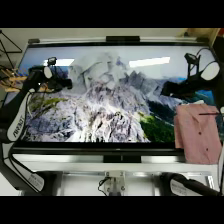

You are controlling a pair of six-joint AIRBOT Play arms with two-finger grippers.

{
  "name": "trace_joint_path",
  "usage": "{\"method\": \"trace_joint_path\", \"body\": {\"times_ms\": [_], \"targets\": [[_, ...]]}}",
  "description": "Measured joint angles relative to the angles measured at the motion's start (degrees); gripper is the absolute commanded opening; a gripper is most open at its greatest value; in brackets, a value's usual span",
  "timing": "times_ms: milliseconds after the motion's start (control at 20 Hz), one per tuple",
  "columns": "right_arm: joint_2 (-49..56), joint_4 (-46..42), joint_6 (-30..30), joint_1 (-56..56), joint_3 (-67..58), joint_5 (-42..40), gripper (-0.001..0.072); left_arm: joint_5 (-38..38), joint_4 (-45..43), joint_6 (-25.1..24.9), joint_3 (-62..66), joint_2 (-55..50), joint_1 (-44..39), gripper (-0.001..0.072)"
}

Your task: Fold the shirts.

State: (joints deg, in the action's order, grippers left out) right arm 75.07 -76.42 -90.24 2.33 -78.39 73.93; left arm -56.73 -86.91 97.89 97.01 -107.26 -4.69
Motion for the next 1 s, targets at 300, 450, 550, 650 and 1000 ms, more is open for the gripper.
{"method": "trace_joint_path", "body": {"times_ms": [300,450,550,650,1000], "targets": [[1.16,0.68,-0.15,0.0,0.0,1.11,0.0597,-0.33,1.33,-1.03,1.62,-1.88,-0.55,0.0053],[1.03,0.87,0.2,0.0,-0.33,2.86,0.0597,-4.24,2.49,-3.1,5.18,-0.35,-1.18,0.0053],[-0.17,0.85,1.18,0.0,-1.27,3.63,0.0597,-5.86,2.99,-4.5,8.39,3.19,-2.4,0.0053],[-2.32,0.42,2.54,0.0,-3.41,4.2,0.0597,-6.45,3.19,-5.31,11.78,8.74,-4.39,0.0053],[-16.26,-7.48,5.42,0.0,-15.65,4.04,0.0596,-6.91,3.65,-5.16,16.85,30.95,-17.33,0.0054]]}}
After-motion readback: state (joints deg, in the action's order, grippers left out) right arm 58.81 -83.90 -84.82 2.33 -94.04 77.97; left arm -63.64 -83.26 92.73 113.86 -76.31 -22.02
